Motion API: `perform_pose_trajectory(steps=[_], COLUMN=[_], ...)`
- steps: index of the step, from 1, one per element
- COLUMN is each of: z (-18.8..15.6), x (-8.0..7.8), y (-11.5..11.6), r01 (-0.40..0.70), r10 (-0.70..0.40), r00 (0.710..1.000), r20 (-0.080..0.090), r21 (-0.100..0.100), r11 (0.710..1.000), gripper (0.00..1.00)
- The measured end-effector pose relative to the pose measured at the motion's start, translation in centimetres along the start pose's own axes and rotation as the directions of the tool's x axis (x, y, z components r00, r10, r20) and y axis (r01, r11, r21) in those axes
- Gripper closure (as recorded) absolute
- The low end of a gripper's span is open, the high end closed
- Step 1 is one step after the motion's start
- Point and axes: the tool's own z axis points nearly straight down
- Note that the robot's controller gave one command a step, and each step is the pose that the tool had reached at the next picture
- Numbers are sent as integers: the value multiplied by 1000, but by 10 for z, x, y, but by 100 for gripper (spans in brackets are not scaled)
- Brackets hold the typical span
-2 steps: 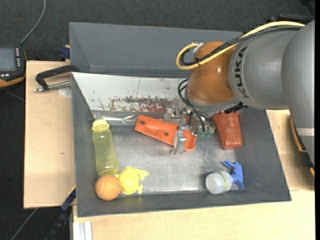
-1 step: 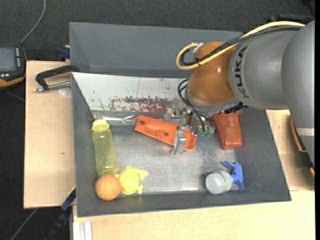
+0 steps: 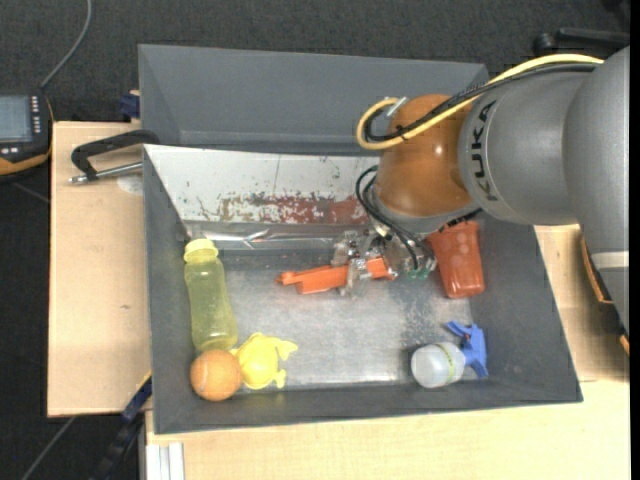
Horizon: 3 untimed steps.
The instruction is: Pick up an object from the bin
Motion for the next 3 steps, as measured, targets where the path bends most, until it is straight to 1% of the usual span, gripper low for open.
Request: perform_pose_trajectory(steps=[1, 2, 3], z=[0, -54, -109], x=[0, 0, 6], y=[0, -3, -4], r01=[0, 4, -55], r10=[0, -4, 55], r00=[1000, 1000, 998], r20=[0, -1, 5], r21=[0, -1, -1], r11=[1000, 1000, 998], gripper=[100, 100, 100])
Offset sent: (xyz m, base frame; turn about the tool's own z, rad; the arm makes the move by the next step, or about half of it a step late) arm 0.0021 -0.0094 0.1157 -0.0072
